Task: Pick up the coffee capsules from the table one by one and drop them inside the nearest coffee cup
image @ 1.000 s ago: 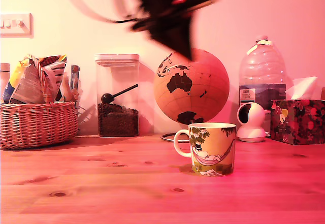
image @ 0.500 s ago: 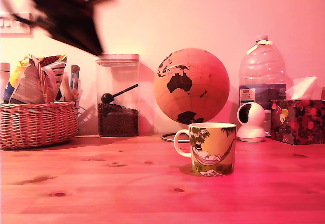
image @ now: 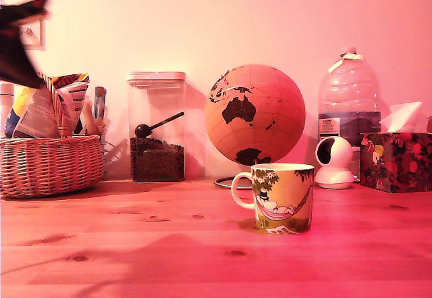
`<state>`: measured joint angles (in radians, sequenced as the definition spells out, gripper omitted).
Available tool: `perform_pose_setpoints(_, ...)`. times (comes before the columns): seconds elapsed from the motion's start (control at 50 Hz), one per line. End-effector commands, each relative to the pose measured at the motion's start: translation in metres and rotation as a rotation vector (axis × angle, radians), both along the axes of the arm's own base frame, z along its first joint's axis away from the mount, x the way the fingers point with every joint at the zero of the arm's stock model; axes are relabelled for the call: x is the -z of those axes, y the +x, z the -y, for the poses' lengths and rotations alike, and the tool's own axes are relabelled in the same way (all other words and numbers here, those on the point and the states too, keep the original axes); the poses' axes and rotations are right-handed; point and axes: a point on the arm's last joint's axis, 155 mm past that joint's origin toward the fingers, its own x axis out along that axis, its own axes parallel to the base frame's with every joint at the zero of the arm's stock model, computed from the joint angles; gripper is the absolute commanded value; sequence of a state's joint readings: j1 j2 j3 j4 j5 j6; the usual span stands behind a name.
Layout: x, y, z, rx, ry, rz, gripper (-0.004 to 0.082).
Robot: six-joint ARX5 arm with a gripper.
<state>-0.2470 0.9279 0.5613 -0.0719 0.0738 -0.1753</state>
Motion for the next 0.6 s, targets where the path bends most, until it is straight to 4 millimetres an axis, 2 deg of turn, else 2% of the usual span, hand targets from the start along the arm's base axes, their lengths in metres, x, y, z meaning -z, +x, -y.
perform_pose_setpoints(0.0,0.017,-0.007,-0.004,-0.006,-0.003,-0.02,-0.0021)
perform_pose_setpoints(0.24,0.036,-0.031,-0.013,-0.032,-0.035,-0.021,-0.0021)
perform_pose_setpoints(0.58,0.034,-0.059,-0.02,-0.046,-0.051,-0.013,-0.0021)
